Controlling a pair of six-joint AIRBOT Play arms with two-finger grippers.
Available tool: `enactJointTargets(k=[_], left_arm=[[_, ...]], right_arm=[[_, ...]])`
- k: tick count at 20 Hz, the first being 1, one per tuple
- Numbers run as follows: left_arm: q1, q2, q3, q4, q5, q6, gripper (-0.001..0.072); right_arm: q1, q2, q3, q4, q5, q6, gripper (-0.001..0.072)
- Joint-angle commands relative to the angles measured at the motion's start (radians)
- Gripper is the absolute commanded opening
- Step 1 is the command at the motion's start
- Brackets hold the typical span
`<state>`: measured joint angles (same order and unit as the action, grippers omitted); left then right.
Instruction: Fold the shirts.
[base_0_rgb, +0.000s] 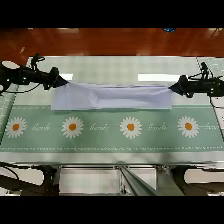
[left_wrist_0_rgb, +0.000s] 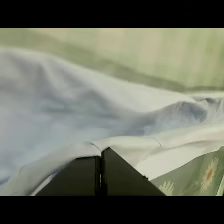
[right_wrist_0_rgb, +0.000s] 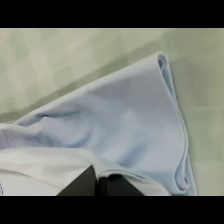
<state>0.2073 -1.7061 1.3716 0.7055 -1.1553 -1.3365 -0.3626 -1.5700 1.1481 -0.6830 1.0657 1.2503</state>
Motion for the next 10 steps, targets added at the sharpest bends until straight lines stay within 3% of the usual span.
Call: enactJointTargets(k=[1,2,3,4,5,6,10], left_arm=[[-0.003,-0.064,0.075,0.001,-0.008,-0.012,0.0016],[-0.006,-0.074,0.075,0.001,-0.019,-0.011,0.0016],[-0.012,-0.085,0.075,0.002,-0.040,-0.007,0.0024],[-0.018,-0.094,0.075,0.010,-0.073,0.008,0.0157],[-0.023,-0.101,0.075,0.044,-0.113,0.008,0.0478],[-0.016,-0.100,0.077,0.091,-0.137,-0.004,0.0506],[0.121,-0.040,0.114,0.253,-0.354,-0.117,0.0505]], right_arm=[[0.006,-0.068,0.070,0.006,-0.011,0.017,0.0030],[0.008,-0.081,0.070,0.009,-0.016,0.015,0.0030],[0.012,-0.093,0.070,-0.002,-0.027,0.010,0.0105],[0.020,-0.104,0.070,-0.029,-0.032,0.011,0.0354],[0.024,-0.108,0.070,-0.050,-0.034,0.020,0.0407],[0.023,-0.106,0.071,-0.055,-0.027,0.033,0.0407],[-0.101,-0.015,0.120,-0.101,0.108,0.029,0.0406]])
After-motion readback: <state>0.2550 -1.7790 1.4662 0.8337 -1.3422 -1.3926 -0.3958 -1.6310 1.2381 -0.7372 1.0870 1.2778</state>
